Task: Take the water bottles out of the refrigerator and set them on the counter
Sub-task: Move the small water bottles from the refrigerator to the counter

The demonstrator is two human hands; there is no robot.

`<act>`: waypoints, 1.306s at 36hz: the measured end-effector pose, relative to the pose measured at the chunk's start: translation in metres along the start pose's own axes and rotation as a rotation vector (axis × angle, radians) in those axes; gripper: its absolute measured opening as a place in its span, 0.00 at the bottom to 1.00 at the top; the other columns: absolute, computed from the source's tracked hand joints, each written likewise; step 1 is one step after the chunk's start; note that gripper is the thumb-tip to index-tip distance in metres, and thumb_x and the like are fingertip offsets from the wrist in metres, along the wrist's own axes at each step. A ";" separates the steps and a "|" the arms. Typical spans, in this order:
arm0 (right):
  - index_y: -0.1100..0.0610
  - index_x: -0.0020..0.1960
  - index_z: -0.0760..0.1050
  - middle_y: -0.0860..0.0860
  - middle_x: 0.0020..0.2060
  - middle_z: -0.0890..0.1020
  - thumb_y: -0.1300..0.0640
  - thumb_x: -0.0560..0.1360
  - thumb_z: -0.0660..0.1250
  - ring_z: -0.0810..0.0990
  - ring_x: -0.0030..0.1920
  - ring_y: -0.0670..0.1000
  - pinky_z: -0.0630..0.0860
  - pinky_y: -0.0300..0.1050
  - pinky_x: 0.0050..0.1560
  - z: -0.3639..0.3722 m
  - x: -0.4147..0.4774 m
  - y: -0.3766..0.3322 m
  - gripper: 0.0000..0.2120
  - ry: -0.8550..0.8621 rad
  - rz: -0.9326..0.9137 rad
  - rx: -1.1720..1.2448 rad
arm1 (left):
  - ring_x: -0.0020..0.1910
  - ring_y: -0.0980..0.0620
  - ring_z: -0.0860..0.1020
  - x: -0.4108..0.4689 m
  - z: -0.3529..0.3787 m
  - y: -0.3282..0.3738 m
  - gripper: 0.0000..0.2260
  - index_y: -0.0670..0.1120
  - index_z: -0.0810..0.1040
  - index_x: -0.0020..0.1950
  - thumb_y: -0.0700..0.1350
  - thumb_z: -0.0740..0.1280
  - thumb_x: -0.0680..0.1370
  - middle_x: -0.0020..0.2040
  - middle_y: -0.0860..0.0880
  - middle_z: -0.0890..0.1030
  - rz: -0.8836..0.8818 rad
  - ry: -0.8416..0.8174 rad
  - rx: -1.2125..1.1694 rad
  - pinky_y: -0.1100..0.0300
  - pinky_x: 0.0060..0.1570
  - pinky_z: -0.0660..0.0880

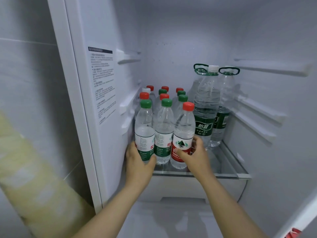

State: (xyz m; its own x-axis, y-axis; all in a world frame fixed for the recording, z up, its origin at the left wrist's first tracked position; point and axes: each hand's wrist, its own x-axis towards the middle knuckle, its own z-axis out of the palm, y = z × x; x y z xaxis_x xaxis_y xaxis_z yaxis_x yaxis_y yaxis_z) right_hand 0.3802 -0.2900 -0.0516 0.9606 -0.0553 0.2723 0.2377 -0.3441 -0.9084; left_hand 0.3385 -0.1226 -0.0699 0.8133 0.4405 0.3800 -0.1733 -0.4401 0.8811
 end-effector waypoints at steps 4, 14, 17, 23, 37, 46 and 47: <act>0.50 0.68 0.65 0.45 0.58 0.77 0.54 0.68 0.77 0.76 0.58 0.47 0.75 0.52 0.62 0.001 0.000 0.000 0.34 -0.012 0.017 -0.002 | 0.52 0.50 0.77 0.013 -0.001 0.003 0.25 0.44 0.69 0.64 0.40 0.74 0.70 0.57 0.49 0.77 -0.043 0.002 -0.069 0.58 0.51 0.72; 0.52 0.67 0.67 0.45 0.55 0.77 0.59 0.68 0.77 0.76 0.57 0.48 0.74 0.48 0.60 0.008 0.000 0.001 0.31 0.010 0.013 0.037 | 0.51 0.49 0.78 0.018 0.006 -0.003 0.24 0.43 0.72 0.61 0.43 0.76 0.69 0.55 0.47 0.79 -0.109 0.016 -0.091 0.57 0.48 0.74; 0.53 0.68 0.66 0.45 0.55 0.77 0.59 0.69 0.76 0.76 0.57 0.48 0.74 0.46 0.59 0.009 0.000 0.002 0.31 0.012 0.006 0.031 | 0.50 0.50 0.78 0.017 0.005 -0.005 0.22 0.44 0.73 0.60 0.42 0.76 0.69 0.56 0.47 0.80 -0.105 0.011 -0.099 0.60 0.46 0.72; 0.52 0.68 0.66 0.45 0.56 0.77 0.58 0.69 0.76 0.77 0.58 0.49 0.75 0.48 0.60 0.009 -0.002 0.003 0.32 0.029 0.003 0.023 | 0.50 0.50 0.79 0.012 0.003 -0.004 0.20 0.46 0.74 0.58 0.43 0.76 0.69 0.55 0.47 0.80 -0.099 0.006 -0.082 0.60 0.45 0.72; 0.45 0.58 0.70 0.41 0.52 0.80 0.54 0.67 0.78 0.79 0.54 0.44 0.78 0.46 0.54 0.001 -0.034 0.004 0.25 0.095 -0.065 0.041 | 0.46 0.64 0.77 -0.011 -0.019 0.035 0.18 0.50 0.75 0.57 0.44 0.76 0.70 0.49 0.58 0.79 0.001 -0.033 -0.113 0.77 0.37 0.71; 0.44 0.59 0.72 0.39 0.51 0.80 0.54 0.67 0.78 0.80 0.52 0.42 0.78 0.42 0.51 -0.014 -0.072 -0.011 0.24 0.122 -0.076 0.149 | 0.46 0.68 0.75 -0.043 -0.047 0.055 0.19 0.53 0.73 0.56 0.41 0.76 0.70 0.48 0.62 0.78 -0.003 -0.058 -0.177 0.80 0.36 0.69; 0.43 0.59 0.72 0.39 0.51 0.80 0.55 0.67 0.78 0.80 0.52 0.42 0.78 0.41 0.50 -0.016 -0.076 -0.013 0.24 0.121 -0.081 0.157 | 0.46 0.68 0.75 -0.048 -0.049 0.056 0.19 0.53 0.73 0.56 0.41 0.76 0.70 0.48 0.62 0.78 -0.006 -0.061 -0.183 0.80 0.36 0.69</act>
State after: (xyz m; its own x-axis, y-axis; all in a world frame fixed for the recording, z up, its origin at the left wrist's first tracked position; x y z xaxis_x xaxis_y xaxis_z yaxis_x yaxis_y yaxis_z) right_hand 0.3016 -0.2959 -0.0553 0.9155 -0.1490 0.3738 0.3418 -0.2022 -0.9178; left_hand 0.2624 -0.1298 -0.0245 0.8461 0.3918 0.3615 -0.2618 -0.2855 0.9220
